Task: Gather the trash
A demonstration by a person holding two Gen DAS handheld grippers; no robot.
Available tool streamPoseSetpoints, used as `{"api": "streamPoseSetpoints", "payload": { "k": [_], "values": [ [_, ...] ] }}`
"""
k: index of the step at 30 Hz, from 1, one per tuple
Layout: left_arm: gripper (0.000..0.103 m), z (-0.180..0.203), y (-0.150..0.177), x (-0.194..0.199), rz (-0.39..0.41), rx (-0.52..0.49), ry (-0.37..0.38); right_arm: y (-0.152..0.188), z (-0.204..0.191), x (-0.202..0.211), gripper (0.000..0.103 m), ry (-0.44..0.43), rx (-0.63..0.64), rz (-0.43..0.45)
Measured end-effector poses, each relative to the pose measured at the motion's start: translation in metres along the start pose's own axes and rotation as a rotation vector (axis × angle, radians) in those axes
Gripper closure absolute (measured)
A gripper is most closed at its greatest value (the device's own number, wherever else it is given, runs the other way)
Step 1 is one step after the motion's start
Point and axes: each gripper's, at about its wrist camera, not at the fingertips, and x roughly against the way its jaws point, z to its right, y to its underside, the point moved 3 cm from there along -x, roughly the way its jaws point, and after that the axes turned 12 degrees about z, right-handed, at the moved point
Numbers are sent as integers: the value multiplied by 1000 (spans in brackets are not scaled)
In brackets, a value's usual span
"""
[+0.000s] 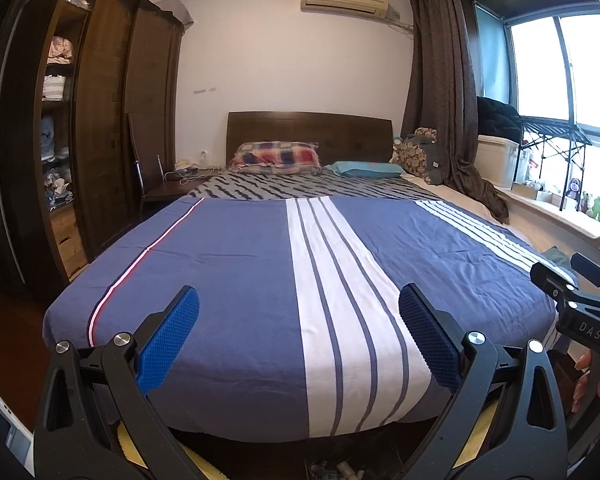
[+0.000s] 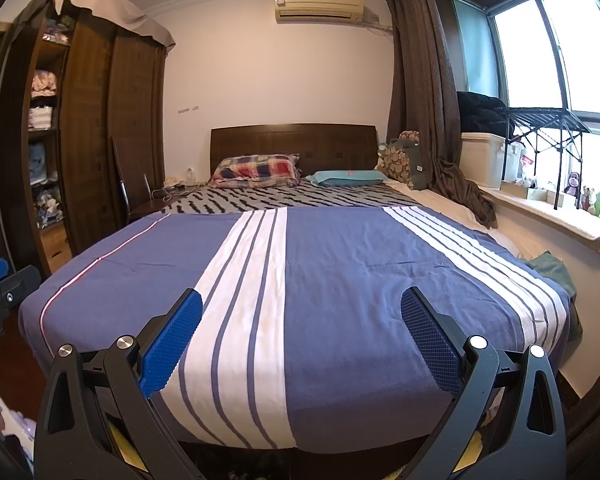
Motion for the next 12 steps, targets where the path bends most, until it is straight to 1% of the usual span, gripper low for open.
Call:
{"api": "streamPoseSetpoints", "payload": {
  "k": [12],
  "values": [
    [8,-6,-1,-10,-14,22,-6,-1,-1,-11,3,0,16,-6]
  ]
}}
